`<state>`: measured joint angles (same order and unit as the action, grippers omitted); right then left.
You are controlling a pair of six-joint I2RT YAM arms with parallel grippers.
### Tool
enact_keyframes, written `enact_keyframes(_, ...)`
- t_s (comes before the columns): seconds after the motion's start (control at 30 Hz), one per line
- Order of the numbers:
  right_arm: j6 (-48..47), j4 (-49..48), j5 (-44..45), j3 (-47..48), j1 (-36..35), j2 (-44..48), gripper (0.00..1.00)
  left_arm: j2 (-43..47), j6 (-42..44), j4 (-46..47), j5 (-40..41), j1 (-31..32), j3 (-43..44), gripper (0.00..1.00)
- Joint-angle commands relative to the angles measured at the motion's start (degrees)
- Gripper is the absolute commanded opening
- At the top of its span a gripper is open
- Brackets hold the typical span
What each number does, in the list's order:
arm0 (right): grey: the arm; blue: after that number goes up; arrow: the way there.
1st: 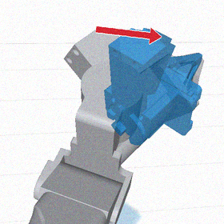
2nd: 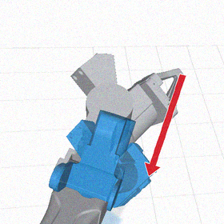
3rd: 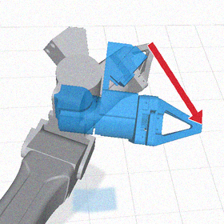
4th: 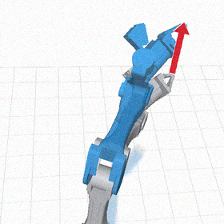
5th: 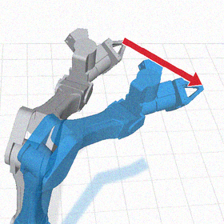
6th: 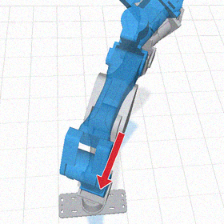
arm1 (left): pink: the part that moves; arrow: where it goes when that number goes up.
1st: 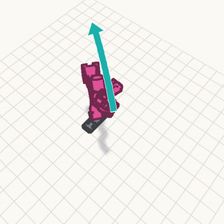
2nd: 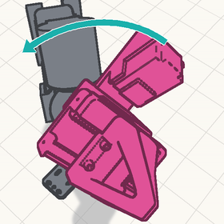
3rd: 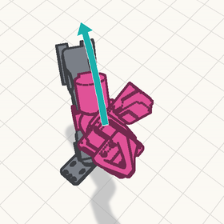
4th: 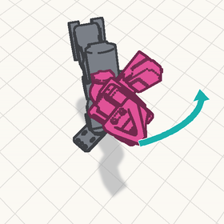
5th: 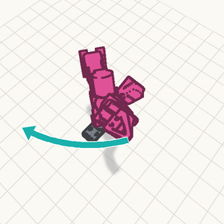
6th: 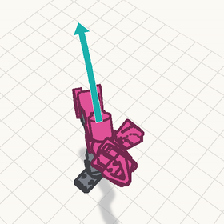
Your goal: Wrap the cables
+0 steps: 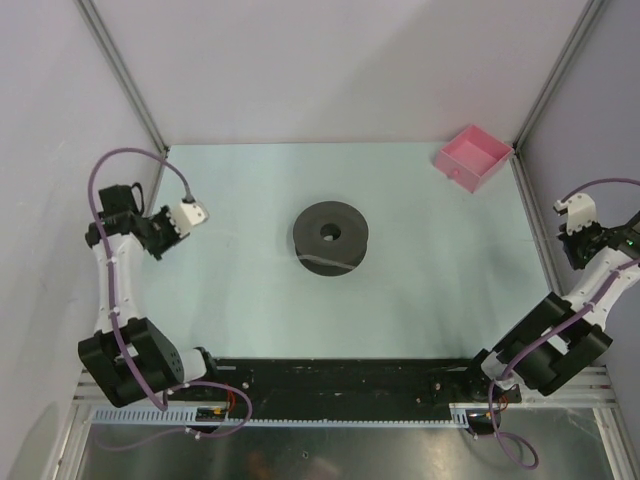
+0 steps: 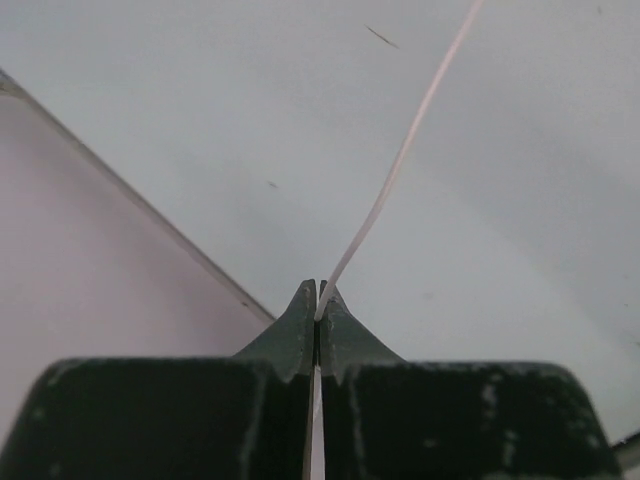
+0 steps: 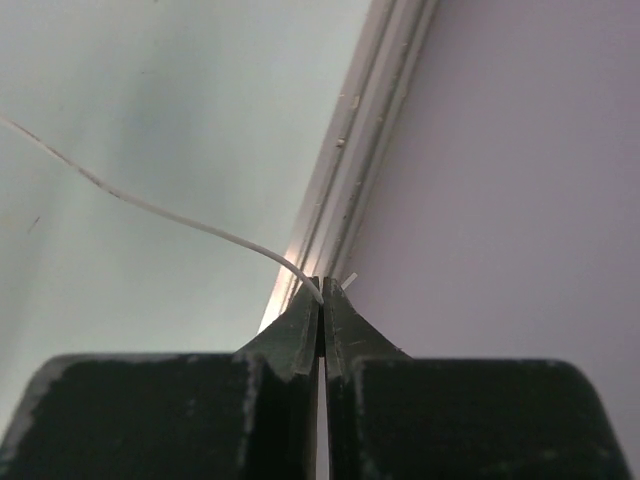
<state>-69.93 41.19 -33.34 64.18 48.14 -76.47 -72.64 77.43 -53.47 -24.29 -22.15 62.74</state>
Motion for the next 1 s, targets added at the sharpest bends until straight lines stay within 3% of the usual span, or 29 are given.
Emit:
enact_keyframes(0.0,1.6,-5.4,-6.4,0.4,2.9,2.6,0.0,-0.7,-1.8,-1.4,-6.3,-2.0,6.3,0.0)
enact_keyframes(0.17,4.3,-7.9,-5.4,0.4,3.6,1.7,0.0,-8.2,-8.2,-1.1,-5.5,-5.2,14.9,0.0)
enact_keyframes(0.47,7.8,-10.9,3.5,0.4,0.2,-2.4,0.0,-19.5,-19.3,2.9,3.3,-6.1,26.0,0.0)
enact_keyframes(0.8,6.6,-11.2,11.8,0.4,-2.1,-7.2,0.0,-22.7,-19.3,6.3,9.5,-6.3,25.0,0.0)
enact_keyframes(0.97,1.1,0.0,12.2,0.5,-5.1,-9.2,0.0,-21.3,-19.9,6.5,6.4,-5.4,24.5,0.0)
